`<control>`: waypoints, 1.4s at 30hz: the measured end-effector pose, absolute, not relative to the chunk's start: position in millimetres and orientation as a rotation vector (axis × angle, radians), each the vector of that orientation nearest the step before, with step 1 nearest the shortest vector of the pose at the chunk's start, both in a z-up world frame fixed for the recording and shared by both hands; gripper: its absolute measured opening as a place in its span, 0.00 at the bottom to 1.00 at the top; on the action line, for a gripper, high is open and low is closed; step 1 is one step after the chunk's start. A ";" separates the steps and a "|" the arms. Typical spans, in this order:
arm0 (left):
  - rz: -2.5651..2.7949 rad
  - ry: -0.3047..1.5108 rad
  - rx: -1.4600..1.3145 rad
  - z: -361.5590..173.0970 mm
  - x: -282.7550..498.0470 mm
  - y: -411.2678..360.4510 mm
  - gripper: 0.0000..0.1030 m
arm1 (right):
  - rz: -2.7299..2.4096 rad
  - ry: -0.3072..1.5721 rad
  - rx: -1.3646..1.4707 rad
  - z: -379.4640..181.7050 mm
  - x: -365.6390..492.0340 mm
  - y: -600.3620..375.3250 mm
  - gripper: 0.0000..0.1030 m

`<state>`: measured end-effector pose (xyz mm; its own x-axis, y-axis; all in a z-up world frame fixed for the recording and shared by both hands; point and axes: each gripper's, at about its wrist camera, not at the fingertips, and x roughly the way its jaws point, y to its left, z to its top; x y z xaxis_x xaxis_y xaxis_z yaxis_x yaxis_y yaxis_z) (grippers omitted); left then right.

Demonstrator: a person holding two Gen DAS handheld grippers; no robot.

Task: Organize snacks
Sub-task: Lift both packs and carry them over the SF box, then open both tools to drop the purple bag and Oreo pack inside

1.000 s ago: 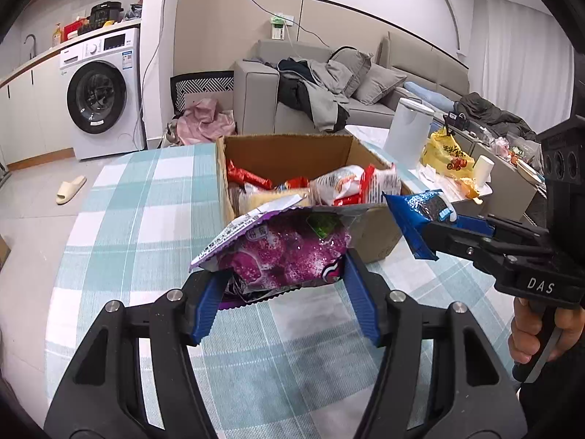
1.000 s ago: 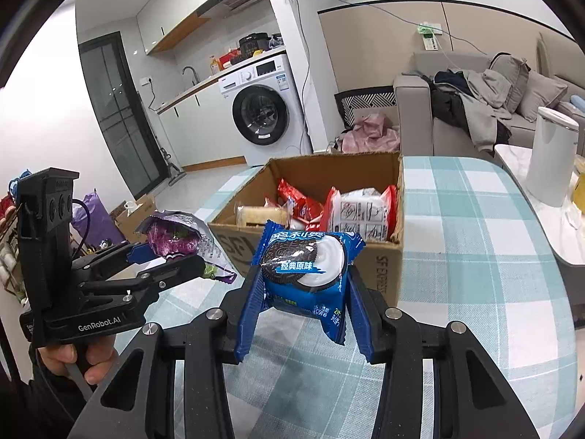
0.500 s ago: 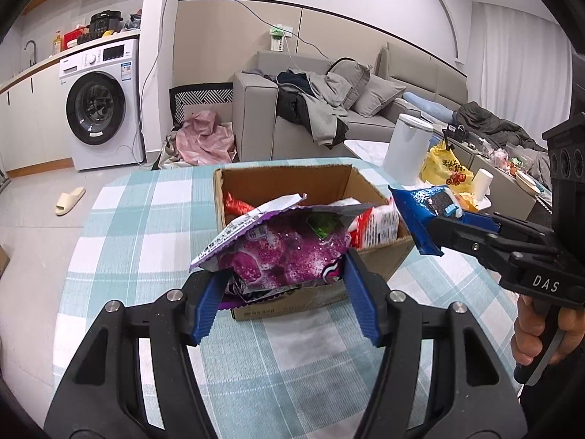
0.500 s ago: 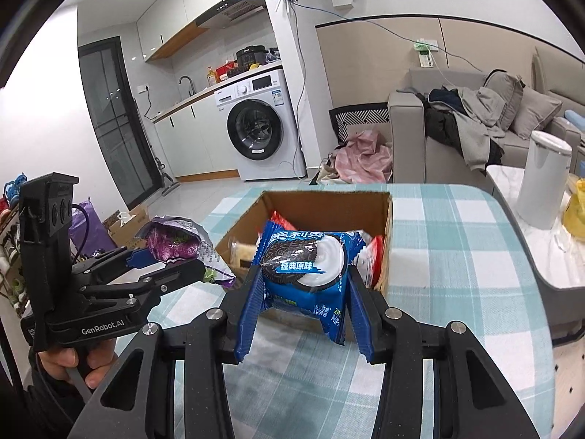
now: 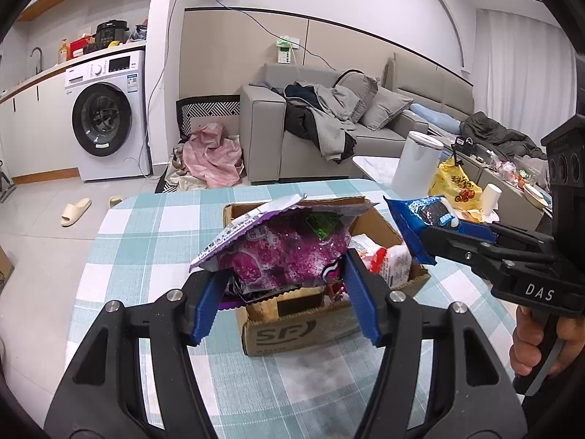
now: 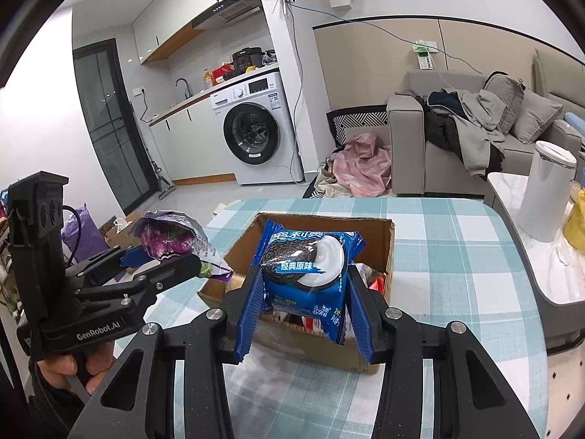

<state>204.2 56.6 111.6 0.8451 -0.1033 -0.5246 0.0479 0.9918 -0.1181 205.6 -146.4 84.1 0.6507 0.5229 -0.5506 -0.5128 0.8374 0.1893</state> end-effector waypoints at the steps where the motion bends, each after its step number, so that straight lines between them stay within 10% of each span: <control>1: -0.080 0.560 -0.101 111.5 204.6 56.9 0.58 | 0.588 0.632 0.016 84.6 208.2 -144.5 0.44; 42: -0.042 0.659 -0.062 55.2 314.8 43.3 0.58 | 0.532 0.751 0.082 45.7 299.1 -127.1 0.44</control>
<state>314.8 43.3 55.2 0.7898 -0.0587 -0.6105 0.0192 0.9973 -0.0711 299.1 -127.1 45.7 0.6058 0.4879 -0.6285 -0.4309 0.8652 0.2563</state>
